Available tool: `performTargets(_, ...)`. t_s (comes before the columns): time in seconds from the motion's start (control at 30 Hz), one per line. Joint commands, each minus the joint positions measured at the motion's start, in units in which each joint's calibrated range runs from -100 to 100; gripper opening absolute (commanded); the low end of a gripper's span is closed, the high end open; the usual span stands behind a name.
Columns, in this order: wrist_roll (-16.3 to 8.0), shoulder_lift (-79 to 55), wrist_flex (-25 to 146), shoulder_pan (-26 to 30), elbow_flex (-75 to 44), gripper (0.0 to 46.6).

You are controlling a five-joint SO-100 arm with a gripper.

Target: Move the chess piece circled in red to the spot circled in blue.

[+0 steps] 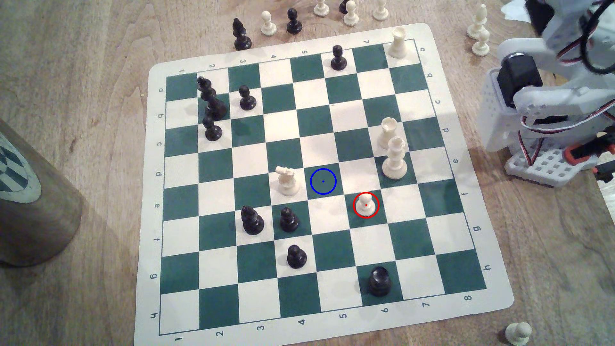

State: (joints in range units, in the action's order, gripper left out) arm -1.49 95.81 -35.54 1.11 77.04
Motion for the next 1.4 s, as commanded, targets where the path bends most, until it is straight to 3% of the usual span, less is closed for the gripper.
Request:
performTargets(0.0, -0.2, -0.1, 13.8, -0.1, -5.2, 0.2)
performTargets(0.13, -0.3, -0.1, 27.9, -0.5, -10.4, 0.2)
performTargets(0.2, -0.4, -0.1, 36.8, -0.5, -12.9, 4.7)
performTargets(0.27, -0.2, -0.1, 43.9, 0.0, -14.6, 12.8)
performTargets(0.4, 0.1, -1.2, 62.5, 4.2, -20.5, 1.8)
performTargets(0.5, 0.0, -3.0, 73.9, 7.1, -24.7, 0.8)
performTargets(0.57, -0.4, -9.1, 90.0, 10.6, -33.9, 0.5)
performTargets(0.67, -2.8, -15.1, 101.3, 14.7, -39.0, 0.3)
performTargets(0.7, -5.6, -18.8, 105.6, 15.7, -40.6, 0.3)
performTargets(0.77, -8.0, -22.3, 108.2, 16.4, -41.7, 0.3)
performTargets(0.97, -12.5, -35.4, 114.2, 17.5, -46.9, 0.4)
performTargets(1.07, -15.8, -42.2, 114.5, 19.8, -49.1, 1.2)
performTargets(1.2, -17.6, -47.1, 115.5, 21.1, -50.0, 1.2)
performTargets(1.37, -16.8, -52.3, 119.5, 21.4, -49.8, 2.2)
